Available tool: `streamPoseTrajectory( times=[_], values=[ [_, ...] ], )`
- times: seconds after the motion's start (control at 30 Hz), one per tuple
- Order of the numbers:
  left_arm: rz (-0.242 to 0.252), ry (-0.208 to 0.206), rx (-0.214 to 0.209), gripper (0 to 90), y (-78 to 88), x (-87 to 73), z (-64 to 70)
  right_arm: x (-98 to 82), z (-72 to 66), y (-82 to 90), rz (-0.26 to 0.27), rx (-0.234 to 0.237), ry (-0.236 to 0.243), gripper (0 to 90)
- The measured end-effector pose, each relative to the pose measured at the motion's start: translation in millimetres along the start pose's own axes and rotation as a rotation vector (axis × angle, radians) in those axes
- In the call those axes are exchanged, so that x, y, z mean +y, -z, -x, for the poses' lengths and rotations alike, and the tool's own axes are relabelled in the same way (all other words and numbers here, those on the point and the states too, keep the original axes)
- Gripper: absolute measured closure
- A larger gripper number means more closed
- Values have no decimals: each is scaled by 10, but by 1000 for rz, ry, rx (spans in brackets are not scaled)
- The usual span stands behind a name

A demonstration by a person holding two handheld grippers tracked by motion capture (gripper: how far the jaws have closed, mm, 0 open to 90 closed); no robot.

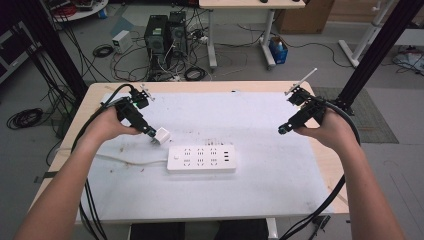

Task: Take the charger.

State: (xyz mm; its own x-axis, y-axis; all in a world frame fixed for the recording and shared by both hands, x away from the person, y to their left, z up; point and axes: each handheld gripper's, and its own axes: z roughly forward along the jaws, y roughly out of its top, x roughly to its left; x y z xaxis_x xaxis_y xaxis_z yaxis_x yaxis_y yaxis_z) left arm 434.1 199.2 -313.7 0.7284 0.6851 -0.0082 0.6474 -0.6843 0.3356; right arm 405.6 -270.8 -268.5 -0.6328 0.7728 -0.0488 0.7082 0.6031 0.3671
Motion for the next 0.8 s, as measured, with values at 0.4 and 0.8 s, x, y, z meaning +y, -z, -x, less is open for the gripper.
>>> streamPoseTrajectory(
  times=[0.4, 0.8],
  values=[
    [-101, 50, 12, 168, -599, 126, -34, -61, 31, -52, 4, 14, -10, 91],
    [-177, 87, 37, 227, -925, 179, -106, -109, 41, -105, 3, 26, -14, 91]
  ],
)
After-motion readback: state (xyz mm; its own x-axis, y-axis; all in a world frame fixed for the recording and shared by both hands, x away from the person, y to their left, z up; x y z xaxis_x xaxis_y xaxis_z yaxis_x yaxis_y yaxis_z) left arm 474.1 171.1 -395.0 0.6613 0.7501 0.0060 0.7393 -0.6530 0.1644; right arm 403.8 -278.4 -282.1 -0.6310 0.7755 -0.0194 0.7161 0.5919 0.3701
